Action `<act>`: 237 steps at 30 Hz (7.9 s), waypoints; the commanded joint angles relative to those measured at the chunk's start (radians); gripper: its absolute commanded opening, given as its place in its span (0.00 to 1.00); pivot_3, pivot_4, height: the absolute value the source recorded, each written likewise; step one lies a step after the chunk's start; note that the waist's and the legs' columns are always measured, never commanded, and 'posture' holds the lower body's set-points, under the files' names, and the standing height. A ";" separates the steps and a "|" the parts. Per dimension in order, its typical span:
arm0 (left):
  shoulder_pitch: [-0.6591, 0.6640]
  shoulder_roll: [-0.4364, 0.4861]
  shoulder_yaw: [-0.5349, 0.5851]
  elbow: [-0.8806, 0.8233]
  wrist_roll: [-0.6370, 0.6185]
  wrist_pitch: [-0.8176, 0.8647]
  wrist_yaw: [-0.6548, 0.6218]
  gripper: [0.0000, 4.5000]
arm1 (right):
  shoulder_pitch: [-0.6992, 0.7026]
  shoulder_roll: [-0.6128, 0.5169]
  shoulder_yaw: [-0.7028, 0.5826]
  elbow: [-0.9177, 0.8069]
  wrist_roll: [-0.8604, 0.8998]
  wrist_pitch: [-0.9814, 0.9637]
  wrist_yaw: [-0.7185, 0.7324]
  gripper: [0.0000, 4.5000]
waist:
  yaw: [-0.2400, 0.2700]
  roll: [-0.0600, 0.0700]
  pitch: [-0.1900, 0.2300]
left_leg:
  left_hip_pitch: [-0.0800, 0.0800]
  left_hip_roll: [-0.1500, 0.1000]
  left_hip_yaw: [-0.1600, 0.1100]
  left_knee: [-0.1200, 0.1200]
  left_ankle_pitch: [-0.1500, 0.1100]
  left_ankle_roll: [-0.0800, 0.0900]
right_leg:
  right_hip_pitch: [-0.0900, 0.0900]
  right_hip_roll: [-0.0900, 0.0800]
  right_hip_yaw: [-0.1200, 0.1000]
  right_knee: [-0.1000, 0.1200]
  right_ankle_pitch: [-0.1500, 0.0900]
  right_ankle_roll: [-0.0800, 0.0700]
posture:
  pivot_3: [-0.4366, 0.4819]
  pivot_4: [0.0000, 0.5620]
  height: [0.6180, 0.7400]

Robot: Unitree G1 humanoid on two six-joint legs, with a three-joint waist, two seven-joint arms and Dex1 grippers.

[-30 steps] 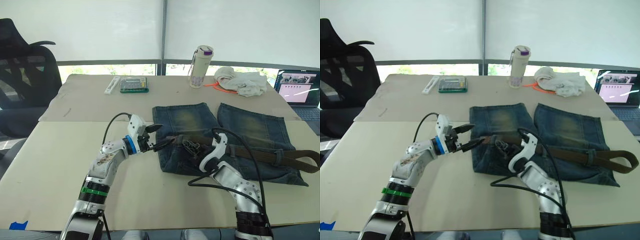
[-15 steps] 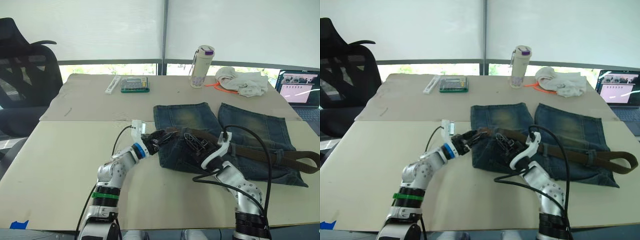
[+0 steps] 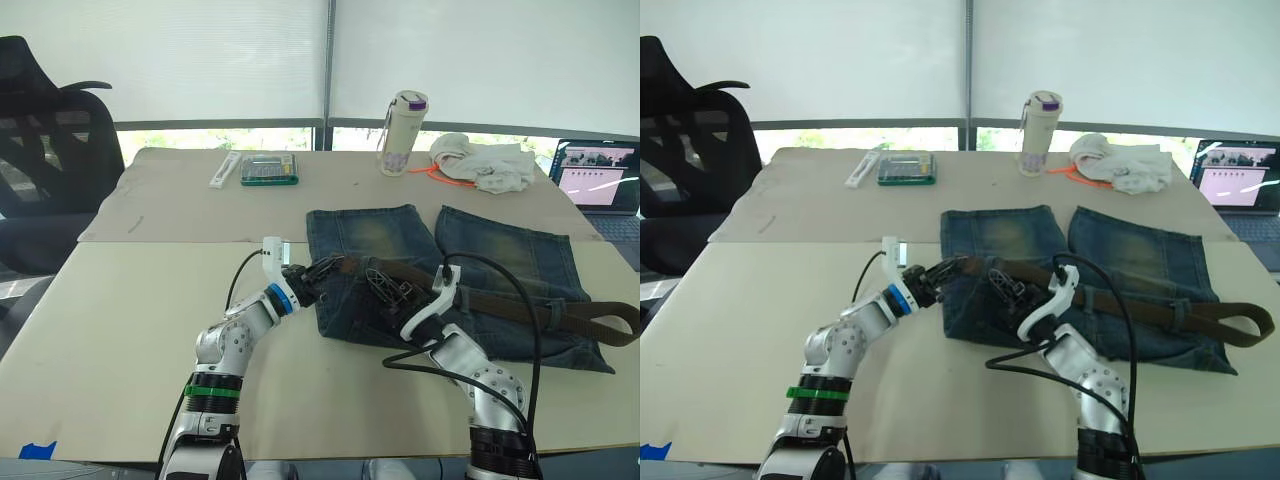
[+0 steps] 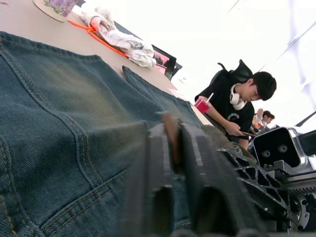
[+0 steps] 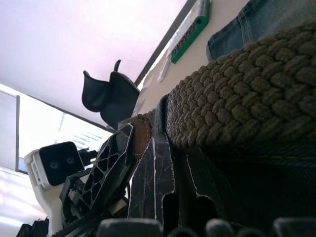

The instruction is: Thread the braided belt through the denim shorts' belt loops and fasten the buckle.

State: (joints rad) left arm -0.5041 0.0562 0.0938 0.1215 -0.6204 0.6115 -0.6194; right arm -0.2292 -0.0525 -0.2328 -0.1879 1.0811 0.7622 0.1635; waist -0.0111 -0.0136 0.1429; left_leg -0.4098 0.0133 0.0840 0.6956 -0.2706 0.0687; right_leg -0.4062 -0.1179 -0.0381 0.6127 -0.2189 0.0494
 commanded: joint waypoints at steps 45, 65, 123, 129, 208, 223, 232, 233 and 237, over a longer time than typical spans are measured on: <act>-0.083 0.443 0.060 0.239 0.581 -0.261 0.448 0.00 | 0.032 -0.976 -0.157 0.415 -0.675 -0.098 0.458 0.83 | 0.024 -0.001 0.001 | 0.002 -0.001 0.002 0.000 0.002 -0.004 | 0.001 -0.004 0.000 -0.003 0.000 0.000 | 0.48 0.27 0.97; -0.027 0.472 0.097 0.179 0.604 -0.249 0.510 0.00 | -0.240 -0.953 0.007 0.715 -0.760 0.002 0.570 0.83 | 0.021 -0.001 0.001 | 0.002 -0.001 0.004 0.000 0.004 -0.007 | 0.000 -0.004 0.000 -0.002 0.000 0.000 | 0.48 0.27 0.97; -0.499 -0.039 -0.244 0.856 0.509 -0.330 -0.187 0.88 | 0.019 -0.835 -0.293 0.237 -0.619 0.164 0.430 0.06 | 0.023 -0.002 0.001 | 0.001 -0.005 0.003 0.002 -0.001 0.002 | 0.001 -0.006 0.000 -0.003 0.000 0.002 | 0.48 0.27 0.97; -0.475 -0.036 -0.273 0.818 0.546 -0.349 -0.225 0.46 | 0.015 -0.834 -0.285 0.238 -0.613 0.160 0.422 0.06 | 0.023 -0.002 0.001 | 0.001 -0.005 0.002 0.002 -0.002 0.004 | 0.001 -0.007 0.000 -0.003 0.000 0.002 | 0.48 0.27 0.97; -0.424 0.408 -0.399 1.080 1.036 -1.638 -0.112 0.00 | -0.277 -0.904 0.490 1.104 -1.573 -1.548 0.395 0.06 | 0.017 -0.011 -0.001 | 0.011 -0.004 0.012 0.005 0.000 0.006 | 0.006 -0.013 -0.002 -0.001 0.003 0.002 | 0.48 0.27 0.97; -0.438 0.287 -0.463 1.091 1.059 -1.571 0.034 0.00 | -0.214 -0.910 0.471 0.949 -1.549 -0.993 0.405 0.06 | 0.036 -0.014 -0.003 | 0.010 -0.005 0.008 0.009 0.000 0.004 | 0.011 -0.014 -0.006 -0.003 0.004 0.003 | 0.48 0.27 0.97; -0.388 0.309 -0.409 1.079 0.923 -1.548 -0.154 0.22 | -0.092 -0.952 0.428 0.825 -1.520 -1.108 0.303 0.57 | 0.031 -0.015 -0.004 | 0.010 -0.005 0.007 0.009 0.000 0.003 | 0.012 -0.015 -0.008 -0.003 0.003 0.003 | 0.48 0.27 0.97; -0.383 0.314 -0.405 1.073 0.913 -1.546 -0.169 0.30 | -0.072 -0.952 0.407 0.808 -1.481 -1.114 0.331 0.66 | 0.028 -0.015 -0.004 | 0.010 -0.005 0.007 0.009 0.000 0.004 | 0.012 -0.015 -0.008 -0.003 0.003 0.003 | 0.48 0.27 0.97; -0.366 0.349 -0.342 1.048 0.836 -1.513 -0.184 0.59 | 0.087 -0.992 0.230 0.672 -1.245 -1.106 0.451 0.96 | 0.027 -0.015 -0.004 | 0.009 -0.005 0.004 0.008 -0.002 0.006 | 0.011 -0.014 -0.009 -0.003 0.003 0.003 | 0.48 0.27 0.97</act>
State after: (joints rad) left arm -0.8735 0.3800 -0.2798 1.1848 0.2491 -0.9224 -0.7982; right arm -0.1887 -1.0322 0.0222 0.5007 -0.2211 -0.3616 0.5474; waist 0.0163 -0.0288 0.1388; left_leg -0.4005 0.0091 0.0885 0.7033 -0.2728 0.0749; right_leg -0.3953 -0.1319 -0.0474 0.6091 -0.2159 0.0526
